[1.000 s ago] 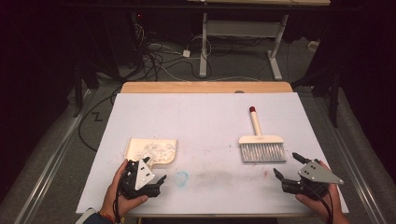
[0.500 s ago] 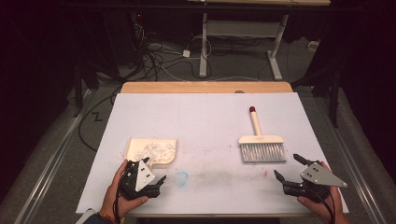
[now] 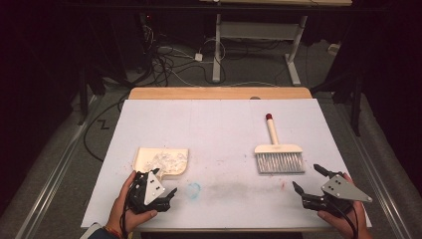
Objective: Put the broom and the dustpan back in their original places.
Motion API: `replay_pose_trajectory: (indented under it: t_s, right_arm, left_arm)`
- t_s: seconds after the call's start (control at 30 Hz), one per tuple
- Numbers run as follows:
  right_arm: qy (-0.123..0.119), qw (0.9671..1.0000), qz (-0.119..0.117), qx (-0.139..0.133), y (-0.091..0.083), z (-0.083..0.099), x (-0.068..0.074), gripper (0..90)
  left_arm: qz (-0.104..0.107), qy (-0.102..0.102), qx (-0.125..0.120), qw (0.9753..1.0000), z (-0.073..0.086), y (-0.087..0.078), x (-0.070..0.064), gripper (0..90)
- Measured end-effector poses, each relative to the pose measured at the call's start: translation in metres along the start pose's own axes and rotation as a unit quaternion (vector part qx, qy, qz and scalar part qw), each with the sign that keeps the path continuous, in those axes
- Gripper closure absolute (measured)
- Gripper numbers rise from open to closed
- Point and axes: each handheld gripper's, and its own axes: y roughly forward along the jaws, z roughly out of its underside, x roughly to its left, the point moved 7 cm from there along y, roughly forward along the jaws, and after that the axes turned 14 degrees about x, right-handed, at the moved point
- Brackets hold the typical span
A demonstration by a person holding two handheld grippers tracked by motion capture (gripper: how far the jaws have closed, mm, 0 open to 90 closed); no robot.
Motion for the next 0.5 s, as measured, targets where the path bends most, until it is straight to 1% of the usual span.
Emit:
replay_pose_trajectory:
  t_s: [0.07,0.23,0.43,0.47,0.5]
  right_arm:
    - [0.003,1.0,-0.001,0.0,-0.0004,0.0,0.0001,16.5]
    - [0.004,1.0,0.002,0.0,-0.002,0.0009,-0.0005,16.6]
    - [0.01,0.9999,0.001,-0.003,-0.0037,-0.0006,-0.0015,16.7]
    - [0.008,1.0,0.002,-0.003,-0.0034,-0.0002,-0.0014,16.7]
    - [0.006,1.0,0.003,-0.003,-0.0034,0.0001,-0.0012,16.7]
  left_arm:
    - [0.002,-0.001,-0.001,1.0,-0.0007,0.0009,-0.0002,17.9]
    - [0.002,0.003,0.004,1.0,-0.0015,0.0024,-0.0012,17.9]
    - [-0.002,-0.002,0.001,1.0,-0.0016,0.0015,-0.0003,17.9]
    - [-0.001,-0.002,0.001,1.0,-0.0018,0.0016,-0.0002,17.9]
    - [-0.005,-0.001,0.002,1.0,-0.002,0.002,0.0002,17.9]
